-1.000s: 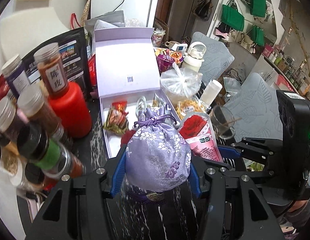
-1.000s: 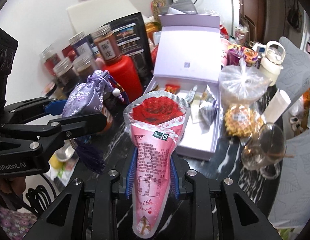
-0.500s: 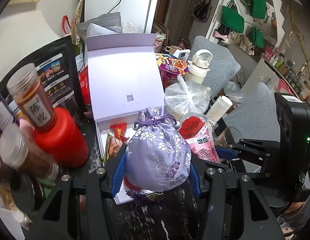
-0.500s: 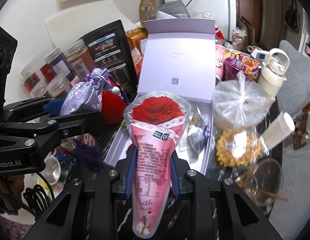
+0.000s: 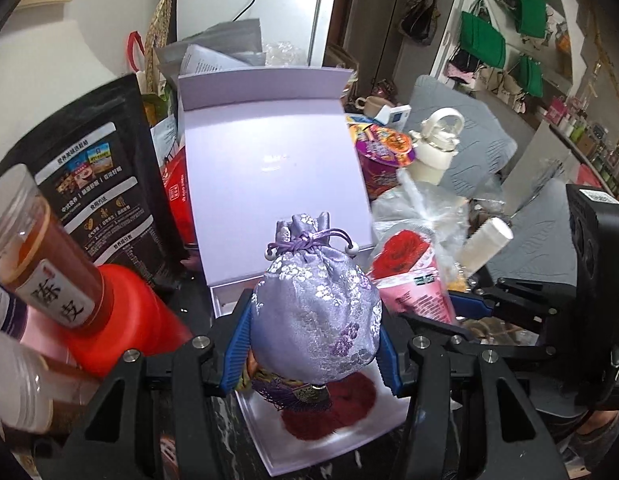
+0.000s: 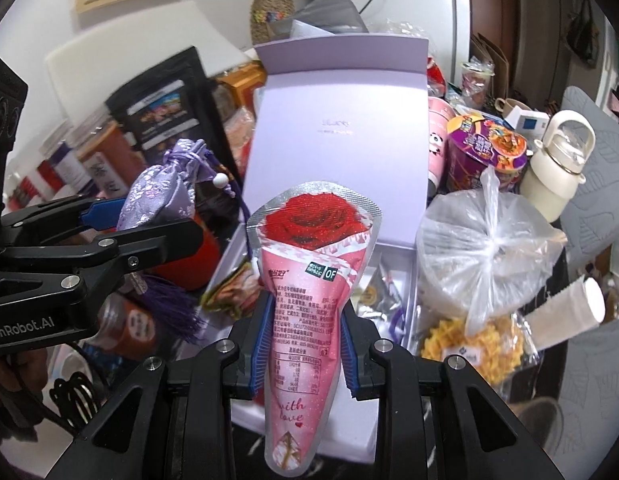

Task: Organize soft objects
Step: 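Carry the pouch with the left tool while the right tool carries the cone packet into the box, then open both tools releasing the pouch and cone packet in the box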

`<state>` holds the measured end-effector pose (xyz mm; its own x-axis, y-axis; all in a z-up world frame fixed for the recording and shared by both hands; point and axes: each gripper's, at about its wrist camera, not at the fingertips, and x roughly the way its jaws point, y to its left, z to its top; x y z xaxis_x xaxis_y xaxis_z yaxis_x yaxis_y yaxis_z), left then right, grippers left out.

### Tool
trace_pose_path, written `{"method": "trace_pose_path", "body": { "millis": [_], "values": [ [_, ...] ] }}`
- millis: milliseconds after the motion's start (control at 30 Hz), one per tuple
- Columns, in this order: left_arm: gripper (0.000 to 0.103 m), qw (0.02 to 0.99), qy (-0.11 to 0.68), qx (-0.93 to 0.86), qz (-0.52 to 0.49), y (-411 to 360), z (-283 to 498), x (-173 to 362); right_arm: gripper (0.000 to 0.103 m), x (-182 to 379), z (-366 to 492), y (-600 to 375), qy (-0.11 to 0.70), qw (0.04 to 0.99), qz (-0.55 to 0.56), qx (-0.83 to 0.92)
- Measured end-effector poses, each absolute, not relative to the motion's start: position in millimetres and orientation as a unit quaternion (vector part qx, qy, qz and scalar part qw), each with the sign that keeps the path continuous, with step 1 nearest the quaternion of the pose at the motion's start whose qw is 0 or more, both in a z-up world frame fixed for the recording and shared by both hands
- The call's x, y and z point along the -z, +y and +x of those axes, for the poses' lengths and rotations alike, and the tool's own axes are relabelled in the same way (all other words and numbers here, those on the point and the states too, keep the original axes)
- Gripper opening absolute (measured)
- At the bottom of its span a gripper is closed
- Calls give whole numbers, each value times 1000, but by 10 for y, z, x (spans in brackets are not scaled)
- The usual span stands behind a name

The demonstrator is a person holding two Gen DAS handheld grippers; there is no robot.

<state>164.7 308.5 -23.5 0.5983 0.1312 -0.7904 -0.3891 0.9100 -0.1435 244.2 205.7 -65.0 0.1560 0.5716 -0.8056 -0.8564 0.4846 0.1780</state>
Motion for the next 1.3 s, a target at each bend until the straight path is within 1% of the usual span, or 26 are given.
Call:
{"method": "trace_pose_path", "body": {
  "millis": [467, 1000, 1300],
  "values": [
    [53, 858, 466, -167, -140, 3266, 1895, 828, 30, 1150, 2692, 2251, 469, 745, -162, -446],
    [53, 818, 530, -170, -143, 3188, 1960, 1419, 31, 1537, 2602, 2256, 499, 734, -178, -425],
    [53, 817, 539, -185, -83, 3050, 2061, 1511, 31, 1694, 2543, 2353, 506, 727, -192, -423]
  ]
}}
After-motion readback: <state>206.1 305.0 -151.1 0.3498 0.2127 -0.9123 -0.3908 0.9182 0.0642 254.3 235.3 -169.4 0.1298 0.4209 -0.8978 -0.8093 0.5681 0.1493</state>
